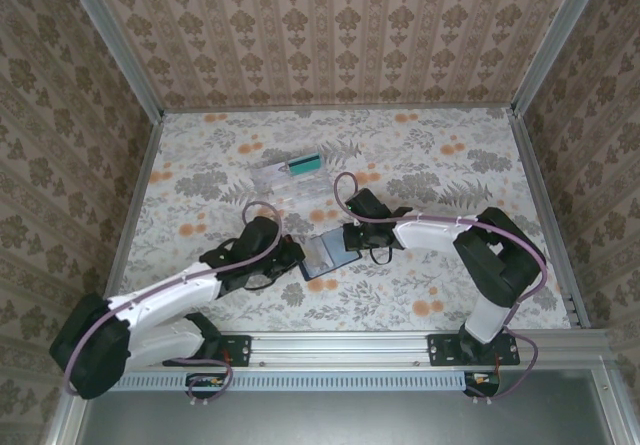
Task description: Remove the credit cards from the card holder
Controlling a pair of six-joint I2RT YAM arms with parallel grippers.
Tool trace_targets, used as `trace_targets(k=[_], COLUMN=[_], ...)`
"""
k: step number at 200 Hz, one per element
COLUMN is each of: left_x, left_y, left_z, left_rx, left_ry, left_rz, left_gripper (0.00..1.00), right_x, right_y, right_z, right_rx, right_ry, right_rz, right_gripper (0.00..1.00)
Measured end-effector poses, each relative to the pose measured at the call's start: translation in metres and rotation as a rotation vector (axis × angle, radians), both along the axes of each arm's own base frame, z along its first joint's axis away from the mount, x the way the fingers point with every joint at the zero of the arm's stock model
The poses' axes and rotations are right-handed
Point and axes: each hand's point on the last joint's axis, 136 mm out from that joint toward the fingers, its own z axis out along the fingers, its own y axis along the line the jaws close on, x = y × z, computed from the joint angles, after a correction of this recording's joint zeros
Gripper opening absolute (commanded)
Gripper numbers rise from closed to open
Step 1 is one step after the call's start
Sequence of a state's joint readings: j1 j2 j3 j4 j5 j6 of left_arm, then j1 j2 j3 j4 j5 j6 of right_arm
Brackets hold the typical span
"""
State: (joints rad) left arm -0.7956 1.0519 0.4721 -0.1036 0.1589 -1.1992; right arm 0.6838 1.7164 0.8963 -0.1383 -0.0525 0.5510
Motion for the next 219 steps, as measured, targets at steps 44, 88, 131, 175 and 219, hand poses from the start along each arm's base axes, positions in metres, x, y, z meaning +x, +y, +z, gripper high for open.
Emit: trace_targets(k=[44, 88, 131, 175, 219], left_x=[-0.001, 0.015, 0.045, 0.084, 0.123], left_y=[0.012, 0.017, 0.016, 0.020, 0.022], left_z=[0.032, 0.093, 0.132, 0.132, 0.115], left_rx=[0.058, 0.177, 0.449, 0.816, 1.137], left_ry=[-0.080, -0.251, -0.410, -0.511, -0.587], left_rz=[-0.041, -0.142, -0.333, -0.579, -0.871], left_gripper=[0.00, 0.00, 0.00, 0.00, 0.00], right_x=[-0.007, -0.006, -0.017, -0.026, -0.026], right_y=[-0.005, -0.004, -0.014, -0.030, -0.044], right_z=[0.019, 0.076, 0.109, 0.122, 0.132], right_rx=[0.005, 0.081, 0.147, 0.173, 0.169], right_ry=[-0.026, -0.177, -0.294, -0.378, -0.431], right_rz=[0.025, 0.072, 0.083, 0.054, 0.005], right_gripper=[0.18, 0.44, 0.77, 1.00, 1.00])
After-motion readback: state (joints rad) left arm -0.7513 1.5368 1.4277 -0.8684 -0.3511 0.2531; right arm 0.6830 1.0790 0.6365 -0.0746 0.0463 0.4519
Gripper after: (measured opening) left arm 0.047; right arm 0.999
